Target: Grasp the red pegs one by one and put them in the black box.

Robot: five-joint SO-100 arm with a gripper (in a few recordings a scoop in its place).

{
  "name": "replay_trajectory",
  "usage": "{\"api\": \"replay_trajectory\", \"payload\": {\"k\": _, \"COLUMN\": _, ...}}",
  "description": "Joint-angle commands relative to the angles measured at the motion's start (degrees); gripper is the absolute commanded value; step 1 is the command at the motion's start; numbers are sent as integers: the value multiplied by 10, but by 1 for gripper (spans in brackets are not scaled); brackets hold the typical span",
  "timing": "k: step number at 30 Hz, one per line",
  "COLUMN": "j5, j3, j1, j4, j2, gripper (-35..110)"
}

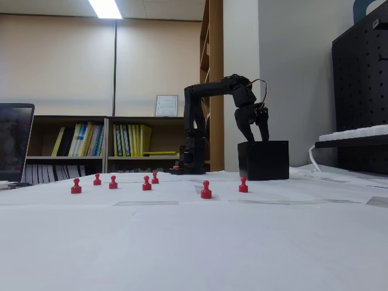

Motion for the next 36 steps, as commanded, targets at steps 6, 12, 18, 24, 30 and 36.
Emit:
{"api": "replay_trajectory", "payload": {"k": 6, "j5": -4, "j3": 29, "j1": 18, "j4": 18, "j2": -55, "gripper": 19}}
{"api": "replay_trajectory", "payload": {"k": 12, "j5": 37, "j3": 30, "j1": 77, "j4": 23, "j2": -198, "gripper": 19}}
{"api": "replay_trajectory", "payload": {"k": 18, "j5": 115, "j3": -7, "j1": 168, "j4": 43, "j2": -295, "gripper": 19}}
{"api": "replay_trajectory", "payload": {"k": 24, "j5": 225, "j3": -170, "j1": 288, "j4": -27, "j2": -330, "gripper": 19}}
{"api": "replay_trajectory", "payload": {"k": 30, "j5": 334, "j3": -349, "j1": 343, "j4": -120, "j2": -355, "gripper": 17}}
{"api": "replay_trajectory", "payload": {"k": 36, "j5": 400, "j3": -444, "j1": 384, "j4": -214, "j2": -336, "gripper": 15}}
